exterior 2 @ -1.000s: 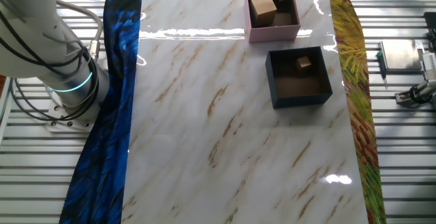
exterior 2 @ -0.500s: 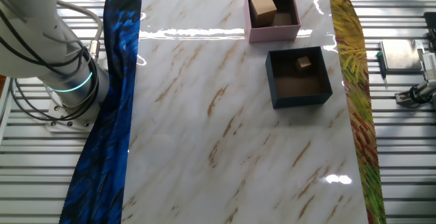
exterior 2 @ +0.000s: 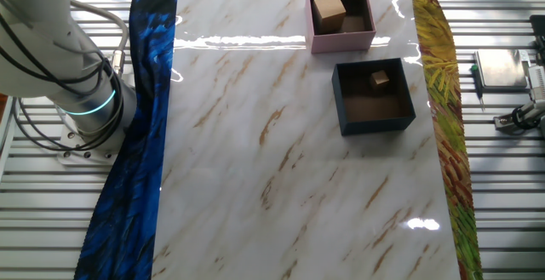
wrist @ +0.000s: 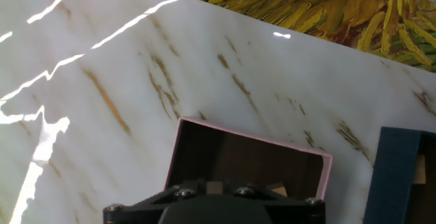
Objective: Move an object from one box to another
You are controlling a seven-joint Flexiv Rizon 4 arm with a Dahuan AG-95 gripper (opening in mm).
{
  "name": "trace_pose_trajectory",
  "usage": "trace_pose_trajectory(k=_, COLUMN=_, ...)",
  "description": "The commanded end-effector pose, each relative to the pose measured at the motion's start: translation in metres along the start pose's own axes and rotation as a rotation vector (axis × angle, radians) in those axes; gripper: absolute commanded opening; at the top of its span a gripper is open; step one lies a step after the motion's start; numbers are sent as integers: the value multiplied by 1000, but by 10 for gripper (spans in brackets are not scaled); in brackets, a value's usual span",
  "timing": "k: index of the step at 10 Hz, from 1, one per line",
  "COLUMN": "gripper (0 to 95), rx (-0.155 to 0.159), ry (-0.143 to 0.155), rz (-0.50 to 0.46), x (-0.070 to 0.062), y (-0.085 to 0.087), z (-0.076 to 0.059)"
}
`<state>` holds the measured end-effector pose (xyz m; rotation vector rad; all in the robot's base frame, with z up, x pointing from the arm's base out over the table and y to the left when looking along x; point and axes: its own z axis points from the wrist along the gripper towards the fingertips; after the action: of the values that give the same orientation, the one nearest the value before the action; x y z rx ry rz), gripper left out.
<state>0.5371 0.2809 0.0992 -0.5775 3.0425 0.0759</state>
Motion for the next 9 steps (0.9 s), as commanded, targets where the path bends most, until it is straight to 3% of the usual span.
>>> trace_pose_trajectory(k=1, gripper=0, rx=-1, ry=-3, rz=-26, x=3, y=-9, z=-2)
trace_pose_trajectory(k=2, gripper=0, rx=-4, ry=-2, rz=-71, x=8, y=-32, z=-4)
trace_pose_trajectory(k=4, gripper=0, rx=0, ry=-4, rz=-124, x=10, y=-55, z=-4)
trace_pose_trajectory(k=5, gripper=0, rx=-23, ry=-20, rz=-130, x=6, y=-67, z=4)
trace_pose_trajectory(k=6, gripper=0, rx=-19, ry=-19, rz=-121, x=4, y=-70, z=5)
trace_pose_trajectory(k=8, gripper=0, rx=28, ry=8, rz=-76, x=4, y=-65, z=2)
trace_pose_trajectory(k=9, gripper=0, rx=36, ry=13, rz=-34, x=4, y=-65, z=2)
